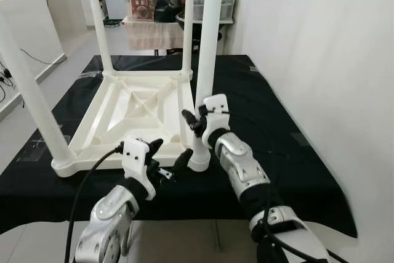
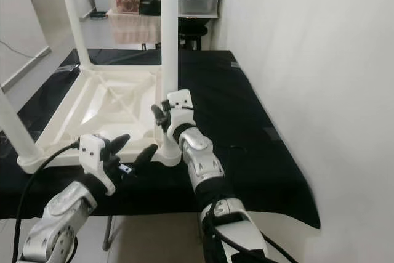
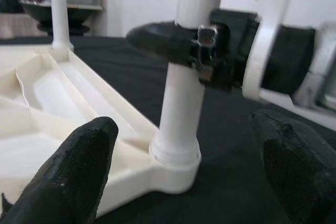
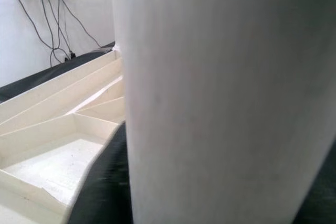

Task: Building children table

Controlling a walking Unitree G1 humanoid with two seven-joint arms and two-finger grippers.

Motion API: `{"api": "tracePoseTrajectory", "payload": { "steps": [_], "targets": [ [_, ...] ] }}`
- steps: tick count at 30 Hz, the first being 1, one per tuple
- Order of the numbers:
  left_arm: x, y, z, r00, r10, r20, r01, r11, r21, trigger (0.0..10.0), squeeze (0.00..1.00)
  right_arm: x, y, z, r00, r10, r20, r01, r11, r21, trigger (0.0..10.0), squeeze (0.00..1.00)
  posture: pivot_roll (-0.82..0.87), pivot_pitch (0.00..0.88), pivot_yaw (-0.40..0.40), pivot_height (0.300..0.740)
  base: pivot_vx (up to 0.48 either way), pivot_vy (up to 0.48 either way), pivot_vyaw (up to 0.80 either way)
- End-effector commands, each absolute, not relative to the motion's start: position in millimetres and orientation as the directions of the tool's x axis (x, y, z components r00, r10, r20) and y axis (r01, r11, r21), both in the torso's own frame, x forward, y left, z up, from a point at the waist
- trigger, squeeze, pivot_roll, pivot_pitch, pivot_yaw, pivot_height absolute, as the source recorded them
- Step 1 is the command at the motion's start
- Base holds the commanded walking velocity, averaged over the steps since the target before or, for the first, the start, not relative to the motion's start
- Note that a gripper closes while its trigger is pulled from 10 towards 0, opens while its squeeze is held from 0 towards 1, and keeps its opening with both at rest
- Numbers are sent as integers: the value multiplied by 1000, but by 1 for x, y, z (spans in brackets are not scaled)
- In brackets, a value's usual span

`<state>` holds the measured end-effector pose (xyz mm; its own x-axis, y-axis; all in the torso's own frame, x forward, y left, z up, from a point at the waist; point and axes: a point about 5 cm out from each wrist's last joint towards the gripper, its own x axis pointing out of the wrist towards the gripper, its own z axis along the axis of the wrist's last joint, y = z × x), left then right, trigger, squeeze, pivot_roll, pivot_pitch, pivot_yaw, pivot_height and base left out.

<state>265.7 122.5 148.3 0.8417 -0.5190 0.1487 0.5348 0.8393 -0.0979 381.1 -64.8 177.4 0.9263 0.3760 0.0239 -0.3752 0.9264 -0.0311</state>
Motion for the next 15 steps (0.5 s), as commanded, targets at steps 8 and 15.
{"api": "tracePoseTrajectory", "payload": {
  "steps": [8,15],
  "targets": [
    [257,129,146,828,-550,110,559,824,-92,10000,0,382,-63,209,808,575,130,-572,818,-61,10000,1000,19,49,-54,740,0,0,0],
    [212,126,146,846,-524,102,533,818,-218,10000,0,341,-59,164,396,918,35,-918,396,-10,10000,0,64,0,-87,740,0,0,0]
  ]
}}
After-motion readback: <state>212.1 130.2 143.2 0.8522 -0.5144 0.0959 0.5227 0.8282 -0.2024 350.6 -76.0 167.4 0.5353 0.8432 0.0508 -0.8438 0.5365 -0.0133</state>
